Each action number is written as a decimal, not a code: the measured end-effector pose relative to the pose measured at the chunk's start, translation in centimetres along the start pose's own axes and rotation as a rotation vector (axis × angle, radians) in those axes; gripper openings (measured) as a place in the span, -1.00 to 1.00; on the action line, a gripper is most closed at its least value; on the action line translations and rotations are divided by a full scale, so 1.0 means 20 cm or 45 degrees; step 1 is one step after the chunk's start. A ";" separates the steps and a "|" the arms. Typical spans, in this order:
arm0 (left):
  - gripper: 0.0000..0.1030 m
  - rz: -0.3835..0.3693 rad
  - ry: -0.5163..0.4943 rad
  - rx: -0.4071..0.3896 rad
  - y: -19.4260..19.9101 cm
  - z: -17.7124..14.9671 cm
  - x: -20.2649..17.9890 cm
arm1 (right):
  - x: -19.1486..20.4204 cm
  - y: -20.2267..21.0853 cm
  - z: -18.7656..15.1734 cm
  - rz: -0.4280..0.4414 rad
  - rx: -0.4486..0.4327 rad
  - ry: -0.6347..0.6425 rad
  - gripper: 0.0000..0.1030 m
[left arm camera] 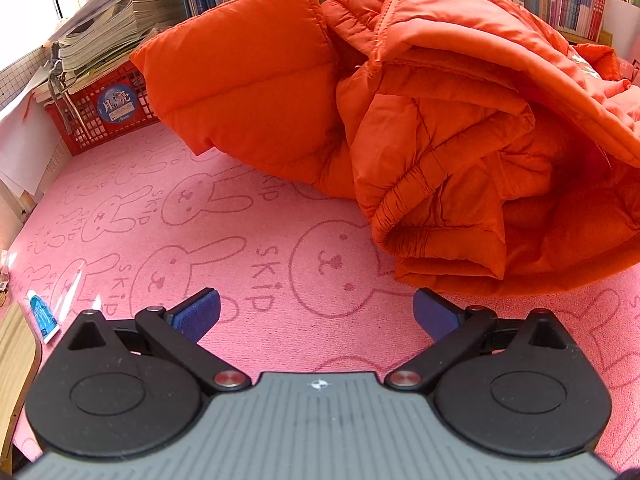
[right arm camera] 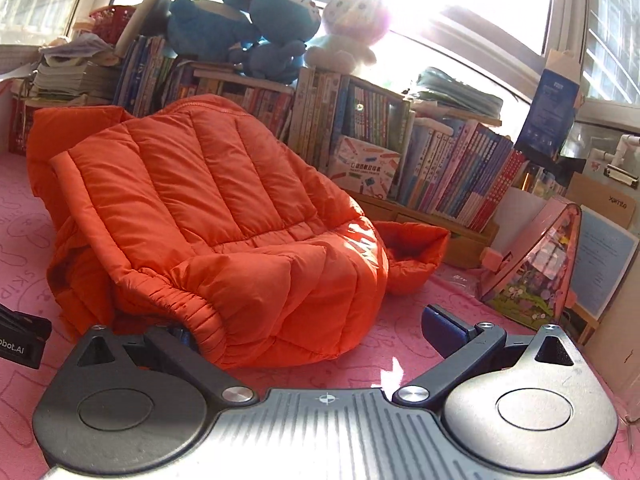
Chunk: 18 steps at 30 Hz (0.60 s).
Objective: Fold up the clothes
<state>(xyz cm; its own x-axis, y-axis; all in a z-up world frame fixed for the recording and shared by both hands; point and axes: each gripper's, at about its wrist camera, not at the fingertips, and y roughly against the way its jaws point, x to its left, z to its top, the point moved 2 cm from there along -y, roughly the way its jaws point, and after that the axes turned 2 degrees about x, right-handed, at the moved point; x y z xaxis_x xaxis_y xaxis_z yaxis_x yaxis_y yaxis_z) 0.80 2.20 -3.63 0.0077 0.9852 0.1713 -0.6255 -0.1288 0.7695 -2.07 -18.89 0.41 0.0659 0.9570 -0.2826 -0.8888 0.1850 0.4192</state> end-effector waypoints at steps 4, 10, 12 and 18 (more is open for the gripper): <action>1.00 -0.003 -0.011 -0.004 0.00 0.00 -0.01 | -0.13 -0.05 -0.08 -0.143 0.070 -0.023 1.00; 1.00 -0.024 -0.009 0.035 -0.03 -0.02 -0.01 | -0.27 -0.09 -0.21 -0.319 0.155 -0.006 1.00; 1.00 -0.019 -0.016 0.041 -0.04 -0.03 -0.02 | -0.23 -0.04 -0.22 -0.273 0.094 0.079 1.00; 1.00 -0.019 -0.038 0.003 0.02 -0.04 -0.03 | 0.03 0.06 -0.18 -0.048 -0.057 0.323 1.00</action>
<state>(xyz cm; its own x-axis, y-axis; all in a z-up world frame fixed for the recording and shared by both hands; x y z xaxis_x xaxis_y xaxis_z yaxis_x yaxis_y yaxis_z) -0.10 1.76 -4.02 0.0405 0.9832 0.1778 -0.6232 -0.1143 0.7737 -4.73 -18.90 -2.24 -0.0113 0.8617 -0.5073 -0.9073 0.2044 0.3673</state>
